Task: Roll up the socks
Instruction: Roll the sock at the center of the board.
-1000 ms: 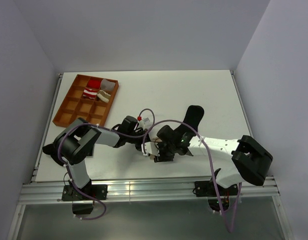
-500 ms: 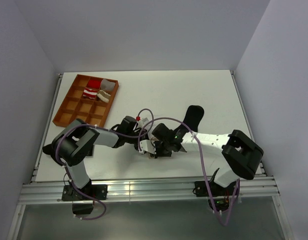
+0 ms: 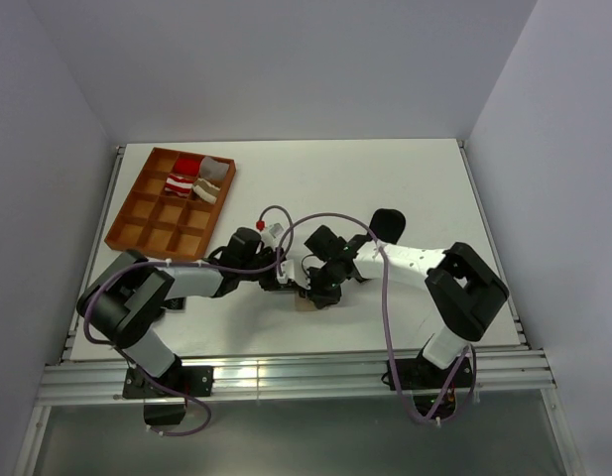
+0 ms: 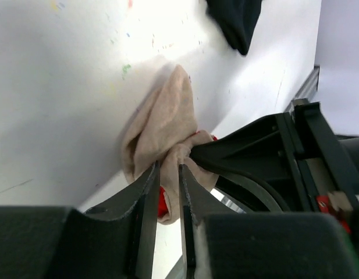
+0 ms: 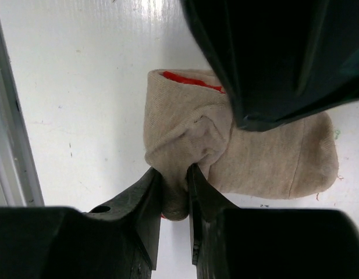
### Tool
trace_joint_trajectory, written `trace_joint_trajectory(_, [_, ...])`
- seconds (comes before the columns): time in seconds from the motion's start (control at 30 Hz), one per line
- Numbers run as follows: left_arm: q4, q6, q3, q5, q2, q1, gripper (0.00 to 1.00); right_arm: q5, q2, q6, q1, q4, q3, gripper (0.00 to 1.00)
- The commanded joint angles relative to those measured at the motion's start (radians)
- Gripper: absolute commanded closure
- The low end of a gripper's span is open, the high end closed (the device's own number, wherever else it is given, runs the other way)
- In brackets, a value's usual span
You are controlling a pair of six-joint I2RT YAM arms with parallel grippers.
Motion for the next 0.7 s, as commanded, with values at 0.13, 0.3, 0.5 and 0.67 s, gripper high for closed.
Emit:
trace_joint_trajectory(0.13, [0.055,-0.003,-0.093,-0.148,-0.162,0.011,0.78,-0.074,0.093,-0.026,-0.049,-0.211,0.097,0.85])
trace_joint_trajectory(0.3, [0.119,-0.012,-0.197,-0.232,-0.287,0.011,0.76,-0.147,0.190,-0.052,-0.110,-0.314,0.230,0.85])
trace_joint_trajectory(0.5, [0.236,-0.021,-0.326,-0.295,-0.446,0.003,0.72,-0.258,0.377,-0.126,-0.190,-0.535,0.451,0.85])
trace_joint_trajectory(0.67, [0.228,0.052,-0.310,-0.374,-0.460,-0.077,0.67,-0.319,0.514,-0.152,-0.216,-0.676,0.583,0.85])
